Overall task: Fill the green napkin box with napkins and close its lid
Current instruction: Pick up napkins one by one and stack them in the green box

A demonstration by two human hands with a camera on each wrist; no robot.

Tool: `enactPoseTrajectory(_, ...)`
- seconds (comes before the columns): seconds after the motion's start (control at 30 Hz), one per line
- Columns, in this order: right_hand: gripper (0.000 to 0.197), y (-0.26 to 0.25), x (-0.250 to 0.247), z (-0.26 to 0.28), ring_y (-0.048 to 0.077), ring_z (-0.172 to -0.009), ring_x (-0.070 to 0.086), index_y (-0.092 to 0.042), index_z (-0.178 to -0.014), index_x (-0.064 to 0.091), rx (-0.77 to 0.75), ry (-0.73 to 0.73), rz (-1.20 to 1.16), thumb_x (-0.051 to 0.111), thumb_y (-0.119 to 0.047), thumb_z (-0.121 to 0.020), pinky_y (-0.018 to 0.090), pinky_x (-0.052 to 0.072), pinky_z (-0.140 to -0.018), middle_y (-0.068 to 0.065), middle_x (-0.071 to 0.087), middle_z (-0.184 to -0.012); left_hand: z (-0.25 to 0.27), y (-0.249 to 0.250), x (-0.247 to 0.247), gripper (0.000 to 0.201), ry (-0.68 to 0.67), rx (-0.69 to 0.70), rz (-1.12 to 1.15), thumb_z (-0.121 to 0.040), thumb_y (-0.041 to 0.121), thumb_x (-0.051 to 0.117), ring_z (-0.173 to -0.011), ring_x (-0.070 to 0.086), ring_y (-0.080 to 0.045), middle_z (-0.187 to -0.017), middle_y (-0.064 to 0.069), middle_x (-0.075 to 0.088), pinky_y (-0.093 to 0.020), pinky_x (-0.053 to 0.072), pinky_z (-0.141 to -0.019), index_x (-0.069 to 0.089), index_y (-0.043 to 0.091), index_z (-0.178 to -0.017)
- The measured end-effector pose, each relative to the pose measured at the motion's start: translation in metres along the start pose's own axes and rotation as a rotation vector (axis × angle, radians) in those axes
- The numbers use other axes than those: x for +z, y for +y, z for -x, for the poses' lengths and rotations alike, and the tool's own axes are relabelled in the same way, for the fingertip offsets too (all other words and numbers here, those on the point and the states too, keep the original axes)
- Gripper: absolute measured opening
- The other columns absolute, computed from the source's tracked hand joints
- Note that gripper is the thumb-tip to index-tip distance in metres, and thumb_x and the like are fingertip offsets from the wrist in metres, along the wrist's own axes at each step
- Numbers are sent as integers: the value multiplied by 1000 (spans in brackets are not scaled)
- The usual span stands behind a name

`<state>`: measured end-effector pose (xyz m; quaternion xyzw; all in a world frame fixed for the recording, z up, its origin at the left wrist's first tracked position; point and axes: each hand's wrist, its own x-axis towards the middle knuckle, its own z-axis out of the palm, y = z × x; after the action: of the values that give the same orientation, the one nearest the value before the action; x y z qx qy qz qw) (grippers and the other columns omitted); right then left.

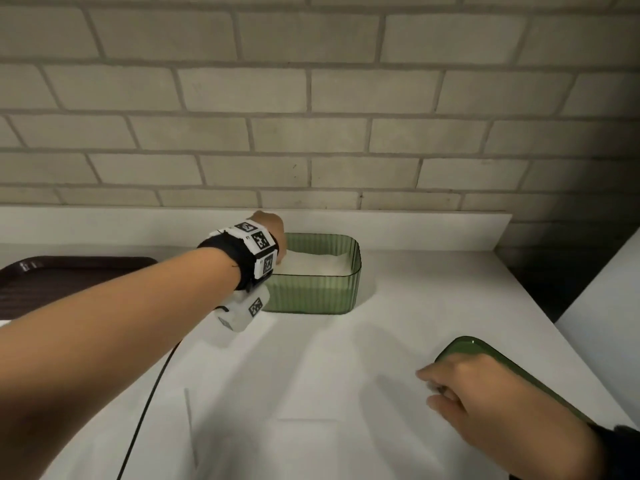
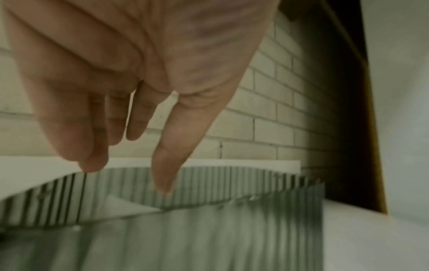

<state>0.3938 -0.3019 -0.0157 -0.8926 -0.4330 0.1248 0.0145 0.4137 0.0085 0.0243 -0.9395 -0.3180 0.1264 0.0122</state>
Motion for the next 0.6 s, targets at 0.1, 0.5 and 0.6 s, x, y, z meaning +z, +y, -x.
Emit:
enactPoseTrajectory(0.1, 39, -15, 2, 0, 5, -111, 49, -37, -134, 43, -65, -45, 3, 43, -44, -95, 21, 39, -90, -18, 51, -119, 9, -16, 1, 47, 25, 43, 44, -79, 29, 73, -100, 59, -28, -107, -12, 60, -30, 46, -75, 57, 3, -115)
enactPoseTrajectory(0.5, 36, -70, 38, -33, -4, -73, 44, -28, -121, 56, -187, -247, -64, 58, -37, -86, 6, 30, -59, -18, 46, -94, 153, -83, 90, 46, -209, 122, 244, -79, 50, 65, -95, 52, -11, -101, 11, 60, -28, 44, -91, 54, 27, -118)
enactPoseTrajectory(0.6, 43, -82, 39, -49, 8, -94, 47, -24, -124, 54, -170, -278, -23, 59, -40, -84, 17, 37, -75, -12, 47, -103, 176, -90, 117, 49, -301, 164, 259, -80, 51, 64, -96, 52, -9, -111, 13, 62, -27, 44, -94, 51, 28, -122)
